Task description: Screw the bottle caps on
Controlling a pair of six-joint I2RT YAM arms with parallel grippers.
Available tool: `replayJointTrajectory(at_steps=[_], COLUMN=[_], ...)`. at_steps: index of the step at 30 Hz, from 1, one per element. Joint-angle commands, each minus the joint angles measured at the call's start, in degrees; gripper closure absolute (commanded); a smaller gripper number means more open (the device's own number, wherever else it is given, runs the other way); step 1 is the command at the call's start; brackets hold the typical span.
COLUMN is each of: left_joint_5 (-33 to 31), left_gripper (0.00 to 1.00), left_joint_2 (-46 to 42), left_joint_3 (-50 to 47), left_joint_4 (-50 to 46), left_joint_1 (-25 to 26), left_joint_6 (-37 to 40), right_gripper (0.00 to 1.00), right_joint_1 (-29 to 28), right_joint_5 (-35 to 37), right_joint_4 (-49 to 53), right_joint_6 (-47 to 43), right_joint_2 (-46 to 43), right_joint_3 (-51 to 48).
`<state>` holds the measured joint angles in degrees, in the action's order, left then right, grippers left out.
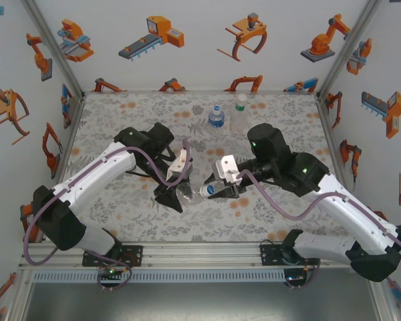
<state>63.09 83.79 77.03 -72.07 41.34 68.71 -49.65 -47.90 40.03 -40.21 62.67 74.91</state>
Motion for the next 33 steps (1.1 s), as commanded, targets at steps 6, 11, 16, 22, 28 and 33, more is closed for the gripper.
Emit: replayJointTrajectory(at_steps=[6,11,16,22,28,33], left_joint_5=[2.6,2.9,2.8,-0.3,-6.6,-12.9], left_gripper=[1.0,1.0,1.0,1.0,1.0,1.0], left_joint_2=[0.5,0.1,-2.3,-7.2,-10.5,-11.8], left_joint_3=[1.9,2.6,0.8,-5.1,-9.3,-11.1], left_joint_4=[-2.1,-1.4,7.5,25.5,35.7,39.7], left_joint_1=[0.4,0.3,-0.6,-2.3,-3.2,-3.2], left_joint_6=[1.7,0.7,-7.1,-22.0,-28.5,-31.1], right_gripper=[0.9,1.0,1.0,1.0,1.0,1.0], right_joint_1=[-0.3,-0.5,-1.8,-4.1,-4.3,-4.7], right_joint_5=[0.7,5.6,19.5,40.8,51.8,58.9], right_joint_4=[-2.2,-13.0,-25.1,-26.3,-29.6,-20.7], right_joint_6=[1.1,18.0,41.3,63.8,87.5,104.0], right_joint_2=[-1.4,-3.8,-6.4,-6.0,-4.6,-2.8], right_joint_3=[-1.1,-6.3,-14.2,-17.1,-19.6,-16.5])
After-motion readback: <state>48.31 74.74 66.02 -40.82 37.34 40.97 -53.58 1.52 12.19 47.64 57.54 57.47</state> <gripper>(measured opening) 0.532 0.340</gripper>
